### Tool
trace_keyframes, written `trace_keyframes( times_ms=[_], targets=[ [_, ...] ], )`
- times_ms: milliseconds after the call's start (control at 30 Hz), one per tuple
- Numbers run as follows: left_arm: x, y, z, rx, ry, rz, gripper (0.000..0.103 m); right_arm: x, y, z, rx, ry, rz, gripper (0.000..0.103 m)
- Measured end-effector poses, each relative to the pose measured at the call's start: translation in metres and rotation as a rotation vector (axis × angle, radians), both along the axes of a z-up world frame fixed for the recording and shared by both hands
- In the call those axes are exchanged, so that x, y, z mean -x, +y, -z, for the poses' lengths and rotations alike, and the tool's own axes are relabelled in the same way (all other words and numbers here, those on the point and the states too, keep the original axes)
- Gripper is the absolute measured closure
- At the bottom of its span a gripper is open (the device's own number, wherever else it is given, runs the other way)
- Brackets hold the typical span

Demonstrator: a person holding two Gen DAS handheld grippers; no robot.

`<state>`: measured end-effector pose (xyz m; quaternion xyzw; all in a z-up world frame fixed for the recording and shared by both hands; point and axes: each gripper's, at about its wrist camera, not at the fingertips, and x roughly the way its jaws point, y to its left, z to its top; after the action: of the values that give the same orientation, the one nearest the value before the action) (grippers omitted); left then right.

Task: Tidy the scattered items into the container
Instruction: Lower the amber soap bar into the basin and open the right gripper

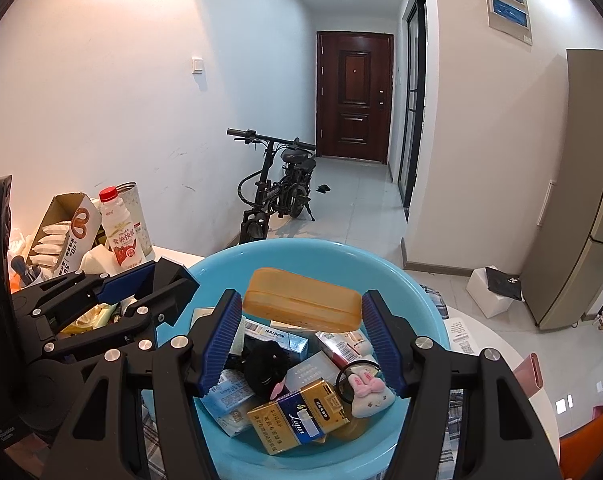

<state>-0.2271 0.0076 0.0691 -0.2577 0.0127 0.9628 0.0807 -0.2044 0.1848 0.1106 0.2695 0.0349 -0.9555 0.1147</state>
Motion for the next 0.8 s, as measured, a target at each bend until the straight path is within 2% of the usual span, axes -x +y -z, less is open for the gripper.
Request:
trace_keyframes(
  times_ms=[567,600,667,700,733,800],
  targets=[
    [-0.001,0.001,-0.001,-0.004,0.001,-0.006,0.073,0.001,0.003,0.001,-0.025,-0.006,0.006,0.037],
    [0.000,0.000,-0.001,-0.001,0.002,-0.015,0.073,0.002,0.004,0.001,-0.034,-0.005,0.015,0.034],
    [0.001,-0.004,-0.001,-0.005,0.000,-0.032,0.073,0.002,0.003,0.001,-0.068,0.003,0.046,0.021],
    [0.002,-0.007,-0.002,-0.015,-0.004,-0.035,0.073,0.002,0.004,0.001,-0.096,0.009,0.074,0.007],
    [0.003,-0.010,-0.002,-0.027,-0.009,-0.034,0.073,0.003,0.005,0.001,-0.113,0.015,0.094,0.000],
    [0.003,-0.012,-0.002,-0.037,-0.012,-0.031,0.073,0.003,0.007,0.001,-0.105,0.011,0.087,0.000]
  ],
)
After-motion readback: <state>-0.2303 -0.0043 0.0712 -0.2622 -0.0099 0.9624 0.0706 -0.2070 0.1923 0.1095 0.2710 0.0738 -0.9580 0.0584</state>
